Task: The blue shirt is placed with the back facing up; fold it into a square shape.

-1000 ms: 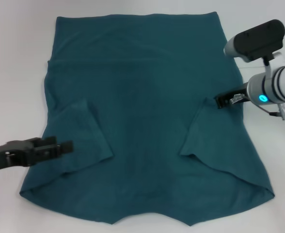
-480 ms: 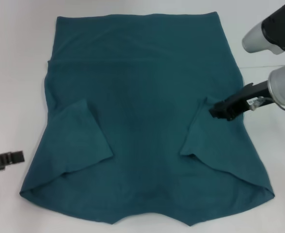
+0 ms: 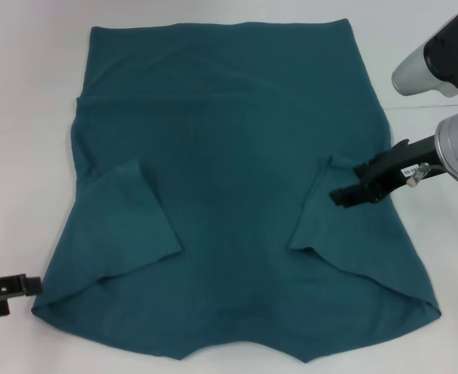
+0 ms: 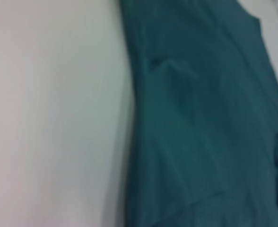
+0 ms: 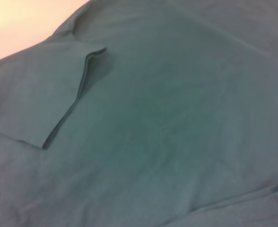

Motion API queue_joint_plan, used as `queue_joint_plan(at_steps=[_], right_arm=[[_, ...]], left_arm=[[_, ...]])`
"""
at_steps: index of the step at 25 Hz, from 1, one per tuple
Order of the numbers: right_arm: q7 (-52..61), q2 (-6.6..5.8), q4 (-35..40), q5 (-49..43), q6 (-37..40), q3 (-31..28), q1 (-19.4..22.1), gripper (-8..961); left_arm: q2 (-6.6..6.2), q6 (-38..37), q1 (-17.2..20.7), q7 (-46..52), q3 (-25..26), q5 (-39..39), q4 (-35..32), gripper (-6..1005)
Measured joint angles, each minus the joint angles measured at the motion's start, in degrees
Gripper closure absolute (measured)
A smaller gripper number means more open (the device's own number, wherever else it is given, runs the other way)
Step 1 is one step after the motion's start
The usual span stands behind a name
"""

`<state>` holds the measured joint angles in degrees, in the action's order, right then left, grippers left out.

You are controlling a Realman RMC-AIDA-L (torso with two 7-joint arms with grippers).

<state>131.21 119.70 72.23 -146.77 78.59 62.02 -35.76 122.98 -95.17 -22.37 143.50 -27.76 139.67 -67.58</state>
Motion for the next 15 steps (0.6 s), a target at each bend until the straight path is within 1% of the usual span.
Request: queue_joint_plan(at_steps=[2, 3, 15], right_arm=[[0.0, 0.01, 0.0, 0.0, 0.0, 0.0, 0.1, 335], [0.0, 0.04, 0.0, -0.2, 0.0, 0.0, 0.1, 297], [0.3, 0.2, 0.0, -0.8, -0.1, 0.2, 0.3, 57]], left_arm=[[-0.37, 1.3, -1.0, 0.1, -0.1, 1.8, 1.8, 152], [-1.0, 2.3, -2.1, 0.1, -0.1, 3.0, 4.1, 152], [-1.87, 5.4, -4.8, 1.1, -0.8, 6.7, 8.7, 150]])
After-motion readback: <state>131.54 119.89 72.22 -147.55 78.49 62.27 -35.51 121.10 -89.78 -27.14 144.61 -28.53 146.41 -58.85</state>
